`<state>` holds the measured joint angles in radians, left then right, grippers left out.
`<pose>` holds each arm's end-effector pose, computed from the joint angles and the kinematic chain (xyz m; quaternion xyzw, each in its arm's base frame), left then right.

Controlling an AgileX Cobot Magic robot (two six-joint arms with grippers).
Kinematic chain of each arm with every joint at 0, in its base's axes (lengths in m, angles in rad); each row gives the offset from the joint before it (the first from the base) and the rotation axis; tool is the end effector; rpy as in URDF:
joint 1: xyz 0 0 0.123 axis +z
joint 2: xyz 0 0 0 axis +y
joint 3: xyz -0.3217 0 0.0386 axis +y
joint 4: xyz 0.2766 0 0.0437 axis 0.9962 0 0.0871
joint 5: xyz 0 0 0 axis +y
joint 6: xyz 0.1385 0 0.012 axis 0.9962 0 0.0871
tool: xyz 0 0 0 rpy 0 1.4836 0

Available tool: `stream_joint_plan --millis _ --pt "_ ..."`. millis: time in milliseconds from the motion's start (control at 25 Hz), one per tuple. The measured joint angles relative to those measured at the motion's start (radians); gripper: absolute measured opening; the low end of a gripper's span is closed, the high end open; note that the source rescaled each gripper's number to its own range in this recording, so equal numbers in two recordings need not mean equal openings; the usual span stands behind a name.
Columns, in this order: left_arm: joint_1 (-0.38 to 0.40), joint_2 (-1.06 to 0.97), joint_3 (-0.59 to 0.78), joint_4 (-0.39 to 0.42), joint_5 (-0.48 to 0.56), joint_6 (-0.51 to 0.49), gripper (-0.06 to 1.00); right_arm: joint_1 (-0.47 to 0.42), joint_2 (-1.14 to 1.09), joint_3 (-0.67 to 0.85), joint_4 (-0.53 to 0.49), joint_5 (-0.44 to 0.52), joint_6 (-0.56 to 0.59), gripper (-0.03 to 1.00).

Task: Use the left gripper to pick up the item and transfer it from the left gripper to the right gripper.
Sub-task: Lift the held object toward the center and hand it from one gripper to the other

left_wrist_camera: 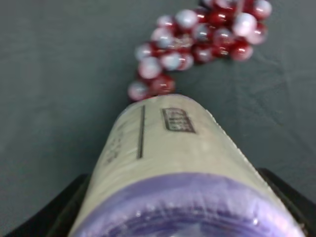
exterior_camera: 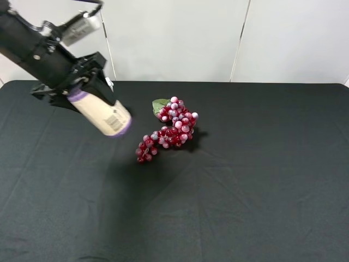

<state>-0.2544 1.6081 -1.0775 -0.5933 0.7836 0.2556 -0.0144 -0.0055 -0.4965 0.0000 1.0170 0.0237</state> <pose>0.3396 -0.1450 0.2250 0.0744 0.9543 -0.2386 0.1637 0.0260 -0.0004 0.2735 0.0160 0.8409 0.0025 0.5409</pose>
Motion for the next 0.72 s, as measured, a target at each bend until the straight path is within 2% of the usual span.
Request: stream_joint_plan --millis 200,360,480,600,720 --pt "-0.013 0.038 0.0 -0.166 0.02 0.162 0.01 0.0 0.0 0.0 0.0 0.001 0.0 1.0" --pt "-0.013 0.076 0.0 -0.314 0.09 0.32 0.01 0.0 0.0 0.0 0.0 0.001 0.0 1.0" --pt "-0.013 0.106 0.0 -0.408 0.148 0.402 0.01 0.0 0.0 0.0 0.0 0.001 0.0 1.0" --pt "-0.013 0.128 0.001 -0.462 0.172 0.44 0.01 0.0 0.0 0.0 0.0 0.001 0.0 1.0" --pt "-0.013 0.13 0.001 -0.466 0.171 0.449 0.01 0.0 0.0 0.0 0.007 0.001 -0.01 1.0"
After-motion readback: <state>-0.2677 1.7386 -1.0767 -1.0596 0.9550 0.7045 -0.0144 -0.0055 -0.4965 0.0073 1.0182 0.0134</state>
